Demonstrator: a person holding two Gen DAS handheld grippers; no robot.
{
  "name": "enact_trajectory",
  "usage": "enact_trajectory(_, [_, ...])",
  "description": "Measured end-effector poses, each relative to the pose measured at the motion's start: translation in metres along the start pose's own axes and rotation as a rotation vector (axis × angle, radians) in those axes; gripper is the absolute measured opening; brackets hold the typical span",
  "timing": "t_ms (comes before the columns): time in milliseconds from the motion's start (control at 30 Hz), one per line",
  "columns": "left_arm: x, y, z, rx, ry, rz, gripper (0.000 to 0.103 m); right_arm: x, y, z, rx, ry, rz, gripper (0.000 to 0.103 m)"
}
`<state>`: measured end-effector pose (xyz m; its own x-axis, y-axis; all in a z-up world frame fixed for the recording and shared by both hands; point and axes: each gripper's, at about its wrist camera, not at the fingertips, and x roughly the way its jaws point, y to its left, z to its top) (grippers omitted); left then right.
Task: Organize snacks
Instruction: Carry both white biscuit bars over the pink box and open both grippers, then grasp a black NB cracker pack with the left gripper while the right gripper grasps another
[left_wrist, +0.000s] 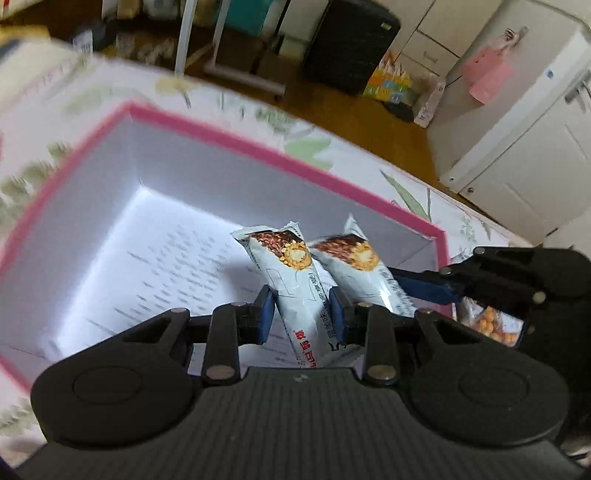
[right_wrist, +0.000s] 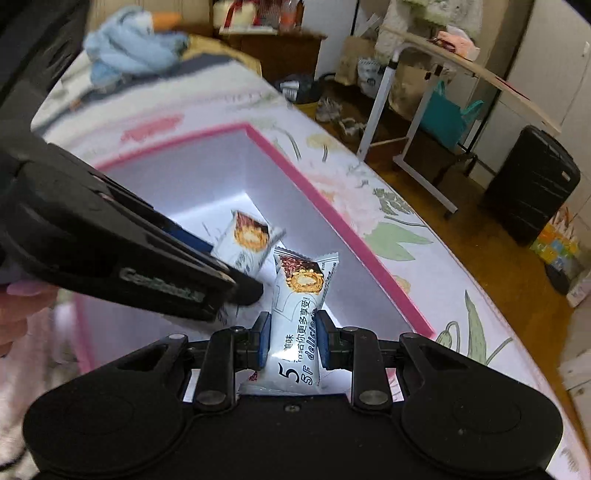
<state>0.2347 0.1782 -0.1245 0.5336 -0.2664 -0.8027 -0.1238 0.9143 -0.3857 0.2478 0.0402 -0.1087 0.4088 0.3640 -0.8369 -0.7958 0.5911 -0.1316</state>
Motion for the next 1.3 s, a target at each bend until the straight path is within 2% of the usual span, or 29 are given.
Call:
enact_trajectory(200, [0.033, 0.017, 0.005, -0.112, 0.051, -0.045, 0.035, 0.023, 0.004, 0.004, -0.067, 0.074, -0.067, 0.031])
enact_trajectory(267, [0.037, 0.019, 0.003, -0.127, 0.06, -0.027, 0.041, 0.021, 0.008, 0.003, -0.072, 0.068, -0.096, 0.04])
enact_trajectory(333, [0.033, 0.017, 0.001, -0.091, 0.037, -0.013, 0.043, 0.01, 0.009, -0.002, -0.046, 0.044, -0.088, 0.047])
enact_trajectory(433, [0.013, 0.01, -0.004, -0.033, -0.01, 0.0, 0.05, -0.02, 0.007, -0.012, 0.033, -0.026, -0.058, 0.048])
enact_trajectory(567, [-0.024, -0.006, -0.015, 0.067, -0.059, 0.017, 0.05, -0.083, 0.002, -0.042, 0.179, -0.166, -0.038, 0.049])
enact_trajectory(667, [-0.057, -0.021, -0.027, 0.12, -0.085, 0.001, 0.05, -0.131, -0.004, -0.071, 0.318, -0.245, -0.032, 0.049])
enact_trajectory(733, [-0.076, -0.029, -0.032, 0.143, -0.083, -0.024, 0.05, -0.155, -0.012, -0.091, 0.434, -0.229, -0.03, 0.05])
enact_trajectory(767, [-0.084, -0.034, -0.036, 0.153, -0.083, -0.034, 0.05, -0.164, -0.019, -0.101, 0.522, -0.18, -0.03, 0.054])
enact_trajectory(833, [-0.1, -0.046, -0.042, 0.185, -0.082, -0.045, 0.05, -0.175, -0.034, -0.124, 0.673, -0.095, -0.001, 0.055])
enact_trajectory(900, [-0.113, -0.06, -0.051, 0.223, -0.083, -0.04, 0.05, -0.191, -0.043, -0.145, 0.752, -0.112, 0.019, 0.055])
enact_trajectory(1100, [-0.12, -0.1, -0.079, 0.285, -0.042, -0.059, 0.05, -0.22, -0.046, -0.187, 0.812, -0.164, -0.021, 0.055])
enact_trajectory(1300, [-0.092, -0.144, -0.1, 0.333, 0.021, -0.125, 0.05, -0.204, -0.073, -0.221, 0.896, -0.157, -0.043, 0.057])
